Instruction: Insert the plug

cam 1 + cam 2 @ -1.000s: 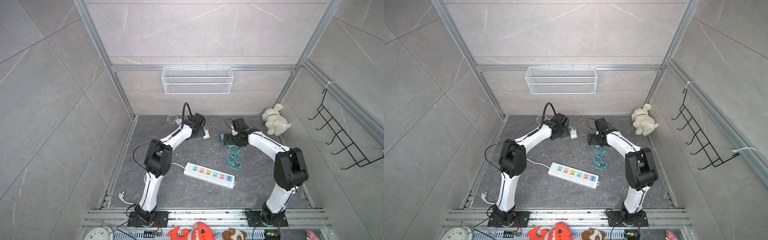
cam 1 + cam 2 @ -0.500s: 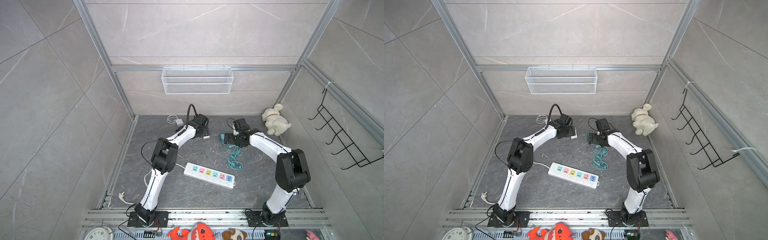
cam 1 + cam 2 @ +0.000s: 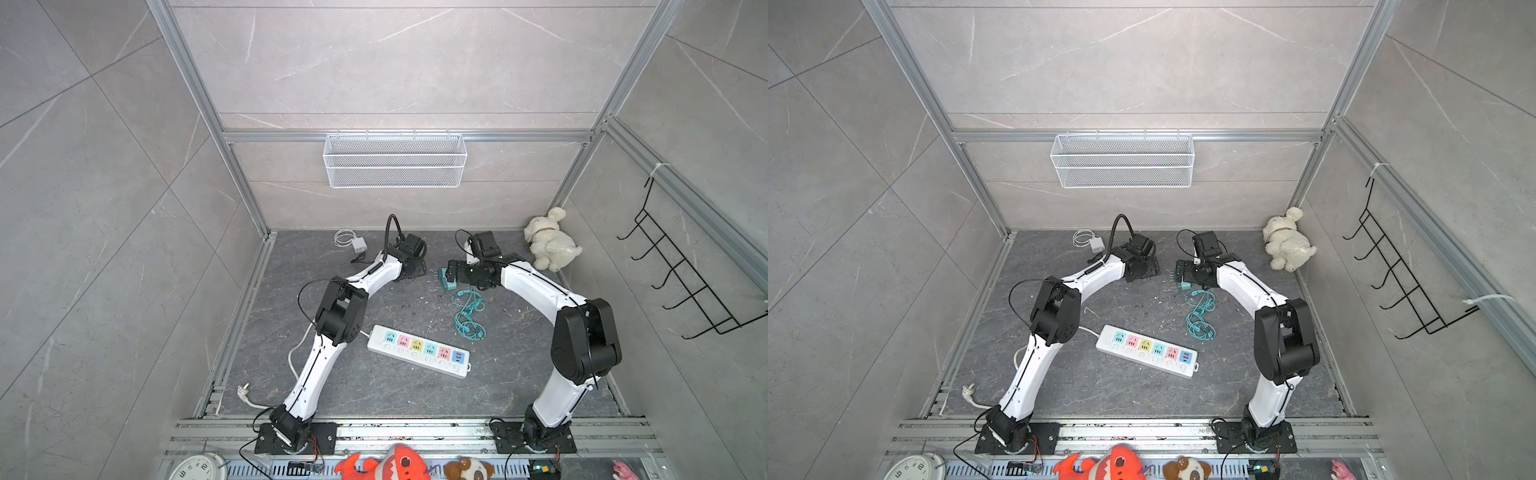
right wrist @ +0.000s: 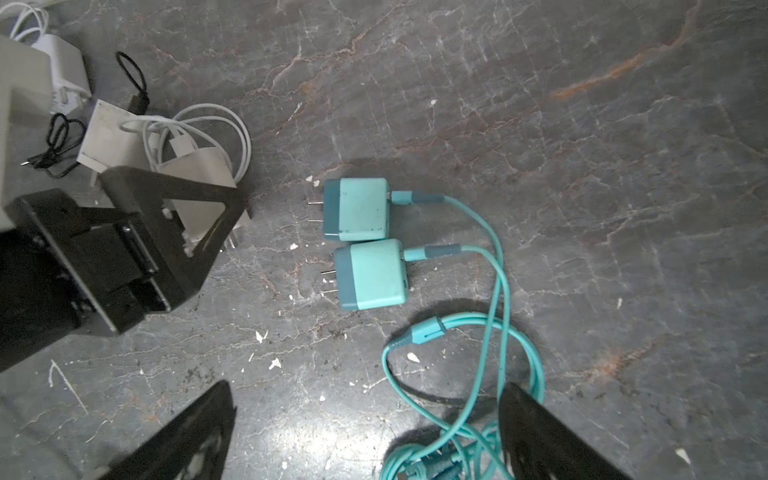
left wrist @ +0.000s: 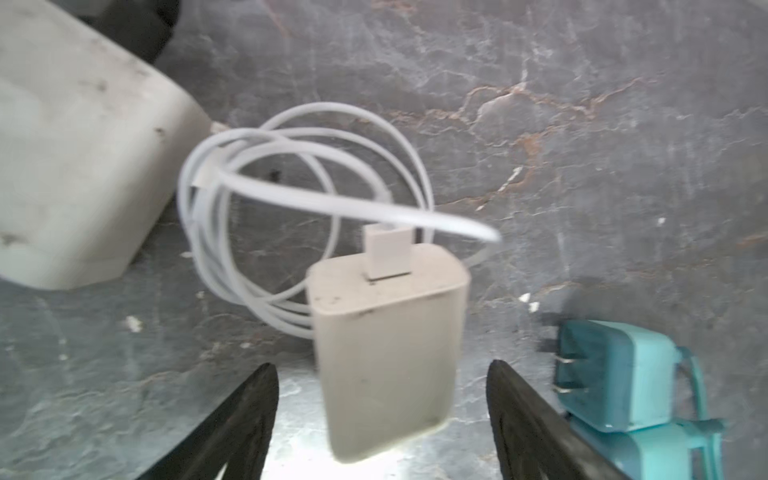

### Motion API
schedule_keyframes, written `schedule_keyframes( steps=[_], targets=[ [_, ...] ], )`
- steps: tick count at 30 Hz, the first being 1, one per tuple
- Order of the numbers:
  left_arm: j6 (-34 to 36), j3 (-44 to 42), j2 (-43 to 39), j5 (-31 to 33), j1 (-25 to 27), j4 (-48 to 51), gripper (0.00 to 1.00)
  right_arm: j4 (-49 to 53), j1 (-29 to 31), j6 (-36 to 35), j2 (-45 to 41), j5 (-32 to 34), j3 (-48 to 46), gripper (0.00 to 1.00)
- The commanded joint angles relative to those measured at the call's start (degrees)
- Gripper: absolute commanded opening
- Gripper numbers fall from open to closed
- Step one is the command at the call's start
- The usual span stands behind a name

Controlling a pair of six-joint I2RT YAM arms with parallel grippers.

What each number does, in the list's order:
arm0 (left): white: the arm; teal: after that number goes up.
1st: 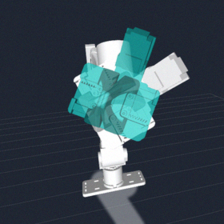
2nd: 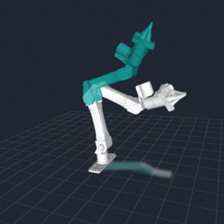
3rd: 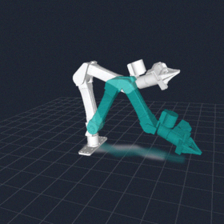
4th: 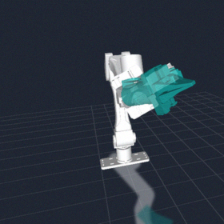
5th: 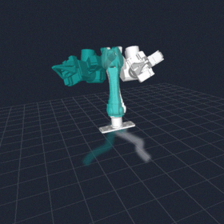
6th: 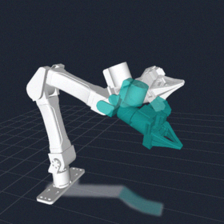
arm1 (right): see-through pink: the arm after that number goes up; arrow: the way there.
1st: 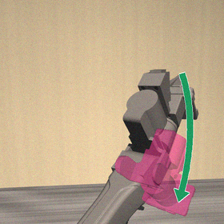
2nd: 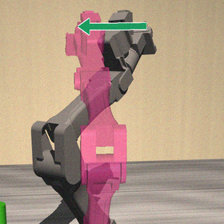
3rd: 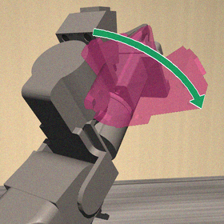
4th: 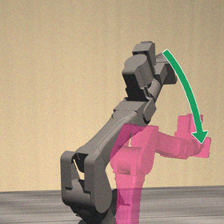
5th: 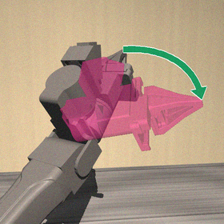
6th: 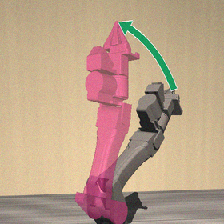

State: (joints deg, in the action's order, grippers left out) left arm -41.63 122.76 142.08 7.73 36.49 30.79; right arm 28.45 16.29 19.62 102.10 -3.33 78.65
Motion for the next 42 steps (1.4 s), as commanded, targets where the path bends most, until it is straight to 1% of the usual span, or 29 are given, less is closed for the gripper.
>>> schedule_keyframes(
  steps=[1,6,11,15,20,23,33,35,37,39,42],
  targets=[
    [-1.3,3.8,2.1,2.4,0.8,1.8,0.8,0.0,-0.2,-1.0,0.6,-2.6,0.6,0.99],
    [-1.7,4.0,2.4,3.5,1.4,3.0,0.77,-0.1,-0.3,-1.6,0.1,-2.9,-0.6,0.99],
    [-1.8,4.0,2.9,4.1,1.7,3.8,0.73,-1.0,-0.6,-1.5,-0.2,-3.6,-1.6,0.99],
    [-1.1,4.0,3.0,5.5,1.7,4.2,0.68,-1.2,-0.7,-1.5,-0.1,-4.8,-2.4,0.99],
    [0.2,4.2,3.6,6.0,1.7,3.8,0.65,-0.1,-0.9,-1.1,-0.2,-10.1,-1.8,0.98],
    [0.9,4.1,3.6,6.0,1.6,3.9,0.59,-0.8,-0.9,-0.1,-1.3,-11.2,-2.5,0.98],
    [2.6,1.7,1.8,4.4,1.6,2.4,0.39,0.1,-0.9,0.0,-4.0,-9.1,-3.8,0.98],
    [4.9,-0.1,0.3,2.4,1.6,0.2,0.38,0.2,-0.9,-0.1,-4.5,-8.7,-4.5,0.98],
    [9.1,-4.1,-2.7,-1.1,1.7,-3.9,0.38,0.1,-0.9,-0.6,-5.4,-8.4,-5.7,0.98],
    [12.9,-8.5,-6.2,-2.6,1.7,-7.1,0.37,0.2,-1.0,-1.0,-6.9,-7.7,-7.2,0.98],
    [18.7,-13.6,-12.1,-4.5,1.7,-9.1,0.37,0.1,-1.2,-1.0,-9.4,-6.8,-9.4,0.98]
  ],
)
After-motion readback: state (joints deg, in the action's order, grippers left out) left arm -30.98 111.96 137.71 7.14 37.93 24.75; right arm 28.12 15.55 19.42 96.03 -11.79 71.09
